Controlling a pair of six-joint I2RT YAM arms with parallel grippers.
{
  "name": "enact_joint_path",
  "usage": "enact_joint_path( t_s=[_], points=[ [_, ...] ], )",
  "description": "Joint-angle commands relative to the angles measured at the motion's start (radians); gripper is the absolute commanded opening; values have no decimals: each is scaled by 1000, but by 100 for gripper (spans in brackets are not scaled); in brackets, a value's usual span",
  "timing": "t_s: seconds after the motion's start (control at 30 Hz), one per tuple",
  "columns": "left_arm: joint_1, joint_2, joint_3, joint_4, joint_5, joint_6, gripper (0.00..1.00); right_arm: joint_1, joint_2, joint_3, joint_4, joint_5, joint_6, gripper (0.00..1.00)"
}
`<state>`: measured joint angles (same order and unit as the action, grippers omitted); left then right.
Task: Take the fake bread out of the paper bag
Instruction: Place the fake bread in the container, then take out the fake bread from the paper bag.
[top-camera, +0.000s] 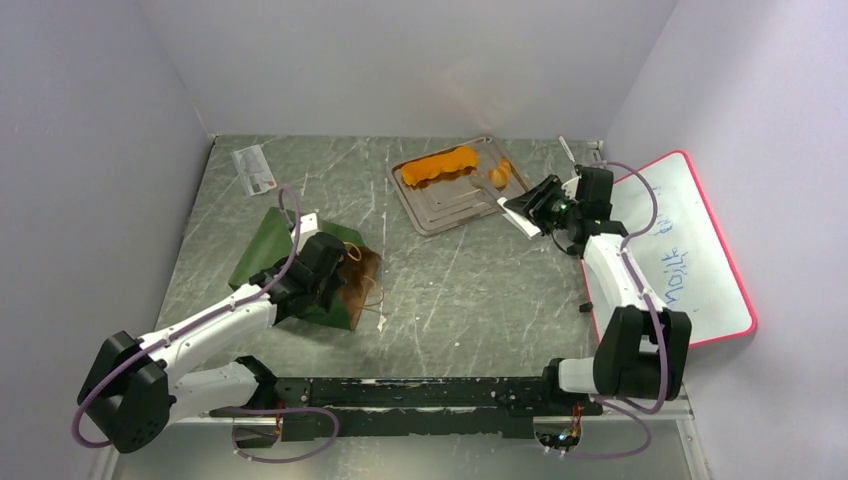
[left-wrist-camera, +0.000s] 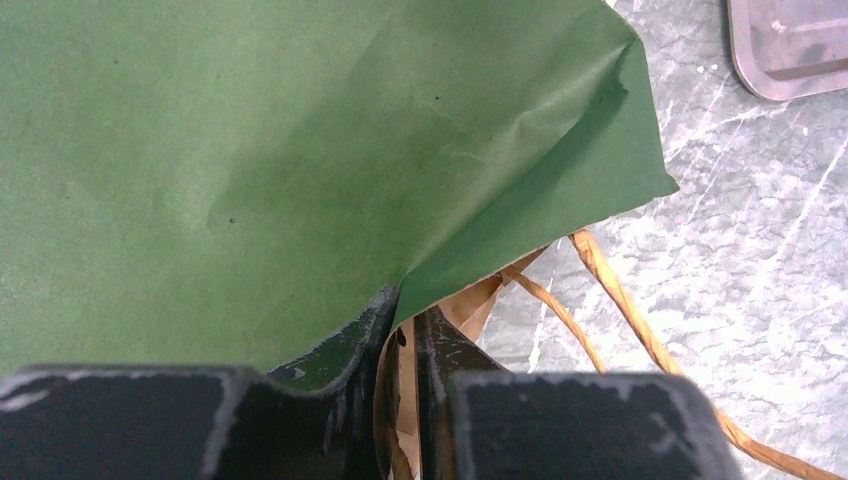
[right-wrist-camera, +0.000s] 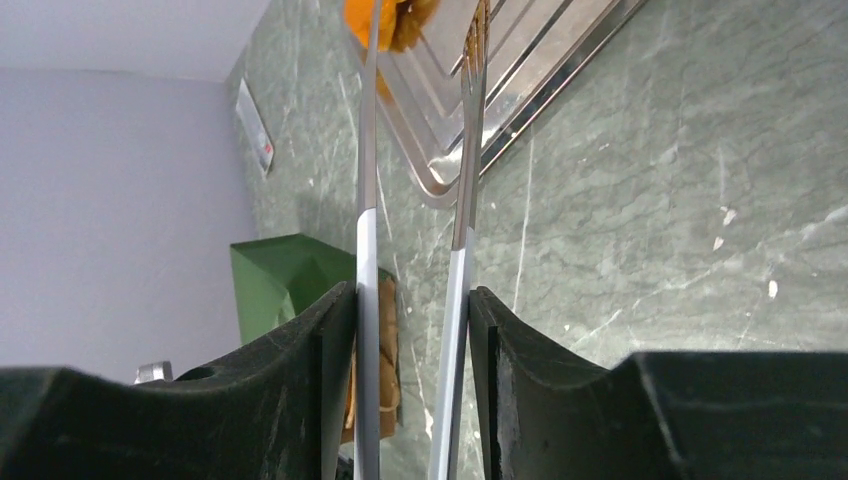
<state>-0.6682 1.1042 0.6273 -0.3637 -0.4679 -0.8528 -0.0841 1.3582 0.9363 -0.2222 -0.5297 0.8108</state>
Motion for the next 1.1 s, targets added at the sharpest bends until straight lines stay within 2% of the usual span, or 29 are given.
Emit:
enact_joint_path(
  t_s=[0.0,0.23,0.47,0.67,0.87,1.07],
  points=[
    [7,-12,24,22,1,24,7,0,-65,-35,-22,-47,-5,42],
    [7,-47,20,24,4,53,7,112,-226,-111,-35,-85,0,41],
    [7,-73,46,-14,-13,64,7,319,-391,-124,-98,-71,10,41],
    [6,-99,44,-38,-16,57,7,461,-460,-163,-99,-60,40,41],
    [-4,-144,39,-100,-52,8,7,552,-513,-223,-93,-66,58,40],
    [-24,-173,29,-141,-86,-42,7,572,-548,-273,-100,-110,45,40]
  ],
)
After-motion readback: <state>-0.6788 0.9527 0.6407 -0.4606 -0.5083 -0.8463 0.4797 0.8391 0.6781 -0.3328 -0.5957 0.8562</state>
